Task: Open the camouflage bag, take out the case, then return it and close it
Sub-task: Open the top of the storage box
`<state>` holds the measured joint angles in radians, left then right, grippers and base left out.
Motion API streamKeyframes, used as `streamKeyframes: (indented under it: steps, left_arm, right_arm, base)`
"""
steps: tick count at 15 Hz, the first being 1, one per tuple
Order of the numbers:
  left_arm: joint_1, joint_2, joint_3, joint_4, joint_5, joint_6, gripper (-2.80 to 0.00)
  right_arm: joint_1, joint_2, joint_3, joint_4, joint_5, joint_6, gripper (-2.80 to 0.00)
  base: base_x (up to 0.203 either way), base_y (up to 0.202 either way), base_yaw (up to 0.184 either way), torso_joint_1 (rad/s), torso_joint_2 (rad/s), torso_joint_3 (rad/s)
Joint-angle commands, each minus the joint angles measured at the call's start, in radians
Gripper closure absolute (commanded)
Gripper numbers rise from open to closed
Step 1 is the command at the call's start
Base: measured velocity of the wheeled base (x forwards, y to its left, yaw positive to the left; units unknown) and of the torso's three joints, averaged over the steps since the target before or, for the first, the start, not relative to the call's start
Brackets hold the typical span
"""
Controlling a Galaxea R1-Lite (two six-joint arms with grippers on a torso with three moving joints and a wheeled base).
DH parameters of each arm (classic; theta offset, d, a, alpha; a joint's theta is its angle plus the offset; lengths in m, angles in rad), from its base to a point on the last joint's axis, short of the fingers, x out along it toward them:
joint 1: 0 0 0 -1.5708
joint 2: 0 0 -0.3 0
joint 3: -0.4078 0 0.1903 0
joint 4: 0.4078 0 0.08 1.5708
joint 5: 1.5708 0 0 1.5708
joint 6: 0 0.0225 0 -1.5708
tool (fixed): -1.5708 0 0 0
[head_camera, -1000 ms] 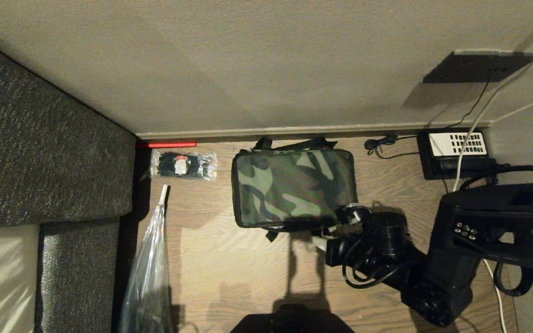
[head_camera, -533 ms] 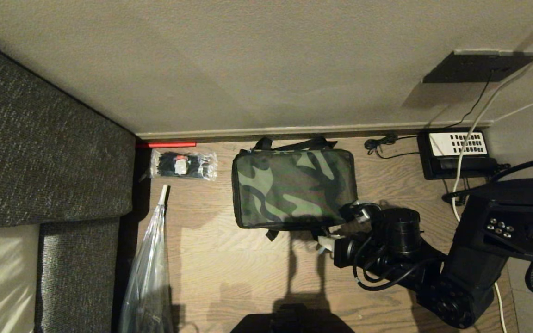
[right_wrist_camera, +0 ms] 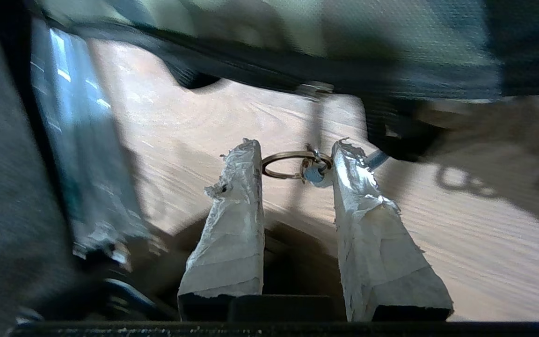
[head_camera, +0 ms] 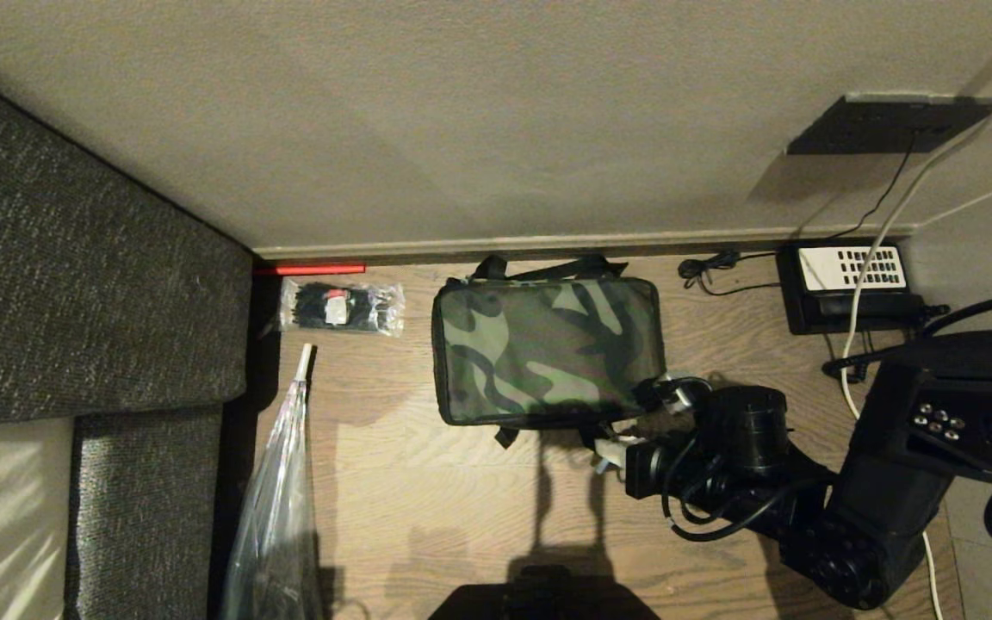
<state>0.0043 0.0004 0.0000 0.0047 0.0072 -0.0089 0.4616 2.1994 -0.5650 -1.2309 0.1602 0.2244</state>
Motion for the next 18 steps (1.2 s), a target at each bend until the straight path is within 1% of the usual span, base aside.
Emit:
streamKeyframes:
  steps: [1,2,5,6,7,8,16,17,18]
  left_arm:
    - [0.000,0.000,0.003,0.000,0.000,0.000,0.00]
    - [0.000,0.000,0.003,0.000,0.000,0.000,0.00]
    - [0.000,0.000,0.003,0.000,0.000,0.000,0.00]
    - [0.000,-0.002,0.003,0.000,0.000,0.000,0.00]
    - [0.000,-0.002,0.003,0.000,0.000,0.000,0.00]
    - [0.000,-0.002,0.003,0.000,0.000,0.000,0.00]
    - [0.000,-0.002,0.003,0.000,0.000,0.000,0.00]
    - [0.000,-0.002,0.003,0.000,0.000,0.000,0.00]
    - [0.000,-0.002,0.003,0.000,0.000,0.000,0.00]
  right_arm:
    - [-0.104,0.029,0.013,0.012,0.012,-0.099,0.00]
    - [-0.112,0.034,0.016,0.018,0.016,-0.114,0.00]
    - [-0.112,0.034,0.016,0.018,0.016,-0.114,0.00]
    - [-0.125,0.043,0.019,0.012,0.016,-0.134,0.00]
    - [-0.167,0.058,0.022,0.006,0.015,-0.167,0.00]
    - [-0.182,0.068,0.025,0.001,0.015,-0.189,0.00]
    - [-0.182,0.068,0.025,0.001,0.015,-0.189,0.00]
    - [-0.186,0.066,0.021,-0.002,0.014,-0.188,0.00]
    - [-0.214,0.063,0.006,-0.011,0.013,-0.185,0.00]
  base:
    - [0.000,0.000,0.000,0.000,0.00,0.000]
    - [0.000,0.000,0.000,0.000,0.00,0.000]
    - [0.000,0.000,0.000,0.000,0.00,0.000]
    - [0.000,0.000,0.000,0.000,0.00,0.000]
    - [0.000,0.000,0.000,0.000,0.00,0.000]
    - [0.000,0.000,0.000,0.000,0.00,0.000]
    - [0.000,0.000,0.000,0.000,0.00,0.000]
    - [0.000,0.000,0.000,0.000,0.00,0.000]
    - [0.000,0.000,0.000,0.000,0.00,0.000]
